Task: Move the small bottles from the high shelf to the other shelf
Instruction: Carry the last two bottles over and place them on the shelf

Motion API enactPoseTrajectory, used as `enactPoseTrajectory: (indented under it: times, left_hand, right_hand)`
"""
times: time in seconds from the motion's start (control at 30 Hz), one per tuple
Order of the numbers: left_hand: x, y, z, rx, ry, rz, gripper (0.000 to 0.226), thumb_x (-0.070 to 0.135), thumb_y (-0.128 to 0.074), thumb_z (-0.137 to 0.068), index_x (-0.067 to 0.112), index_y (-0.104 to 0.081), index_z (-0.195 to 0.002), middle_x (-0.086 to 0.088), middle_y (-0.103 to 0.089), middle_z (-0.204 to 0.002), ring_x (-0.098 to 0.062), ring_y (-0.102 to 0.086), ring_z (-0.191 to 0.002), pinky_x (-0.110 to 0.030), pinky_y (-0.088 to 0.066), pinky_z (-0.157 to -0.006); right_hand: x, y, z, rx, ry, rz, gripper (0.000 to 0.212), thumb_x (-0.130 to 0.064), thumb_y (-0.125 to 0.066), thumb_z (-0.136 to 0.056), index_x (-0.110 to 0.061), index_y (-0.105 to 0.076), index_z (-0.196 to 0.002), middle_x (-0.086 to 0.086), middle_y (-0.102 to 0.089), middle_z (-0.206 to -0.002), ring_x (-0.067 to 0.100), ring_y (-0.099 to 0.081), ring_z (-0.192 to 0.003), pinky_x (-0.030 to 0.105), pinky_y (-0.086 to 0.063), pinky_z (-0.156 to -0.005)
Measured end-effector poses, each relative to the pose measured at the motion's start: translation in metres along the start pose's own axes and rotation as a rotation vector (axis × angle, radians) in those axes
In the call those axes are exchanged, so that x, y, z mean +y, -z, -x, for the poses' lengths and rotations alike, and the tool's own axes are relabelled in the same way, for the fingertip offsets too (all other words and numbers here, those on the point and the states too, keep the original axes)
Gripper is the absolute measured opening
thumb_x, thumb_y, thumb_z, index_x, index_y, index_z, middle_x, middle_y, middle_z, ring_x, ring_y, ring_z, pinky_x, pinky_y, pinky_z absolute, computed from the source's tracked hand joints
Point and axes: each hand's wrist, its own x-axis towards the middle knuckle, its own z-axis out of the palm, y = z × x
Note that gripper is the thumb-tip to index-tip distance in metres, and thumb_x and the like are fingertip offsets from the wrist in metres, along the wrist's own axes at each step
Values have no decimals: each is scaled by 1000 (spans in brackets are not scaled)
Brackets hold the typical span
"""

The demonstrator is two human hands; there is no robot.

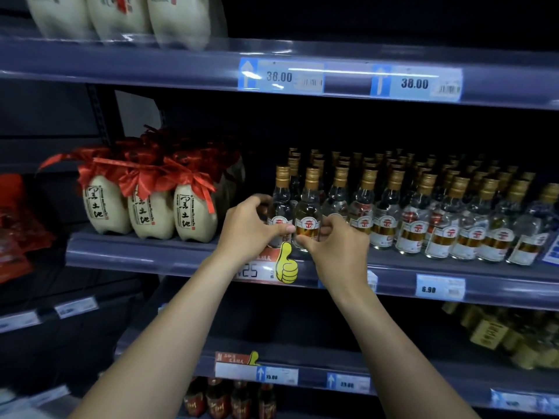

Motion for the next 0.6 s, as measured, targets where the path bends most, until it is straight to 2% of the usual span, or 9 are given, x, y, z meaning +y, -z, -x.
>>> enactPoseTrajectory:
  times: [0.13,0.27,0.4,0.47,0.53,0.6]
  left_hand:
    - [0,-5,-6,29,-2,-32,80,62,-88,-57,27,-64,-125,16,-65,-95,-3,-64,-88,-13,-45,-67]
    - [-1,-9,-11,37,1,-44,80,63,-88,-57,27,-64,-124,16,-63,-93,-5,-61,-88,-9,-40,-65]
    - [-2,-12,-12,63,-7,-50,77,62,-88,-58,26,-65,-122,24,-56,-84,6,-56,-80,-8,-39,-63]
    - [-3,-13,-13,72,-13,-50,77,62,-88,-59,25,-64,-122,26,-54,-83,9,-54,-79,-7,-37,-63]
    - [-5,-14,-13,71,-20,-50,77,62,-88,-59,25,-64,-122,27,-52,-81,14,-51,-79,-6,-37,-63]
    - [-6,-15,-15,77,-21,-54,77,63,-87,-58,26,-64,-122,29,-51,-80,16,-48,-79,-6,-36,-62]
  right_hand:
    - [2,-3,-5,14,57,60,51,-42,-92,-73,-4,-70,-99,12,-75,-82,31,-72,-77,44,-60,-70]
    - [9,-5,-7,16,87,107,45,-42,-89,-77,-4,-69,-90,11,-74,-77,32,-70,-71,44,-59,-65]
    - [12,-4,-8,23,114,69,40,-38,-91,-76,-5,-71,-87,10,-75,-77,29,-70,-70,42,-58,-63]
    - [17,0,-4,60,204,103,40,-41,-90,-77,-7,-70,-82,7,-72,-72,26,-67,-64,39,-55,-56]
    - [31,7,7,140,328,220,38,-49,-80,-84,-12,-72,-83,1,-70,-70,22,-64,-62,30,-47,-50]
    - [53,16,21,177,411,316,40,-54,-70,-91,-14,-74,-91,0,-72,-79,23,-64,-73,31,-45,-58]
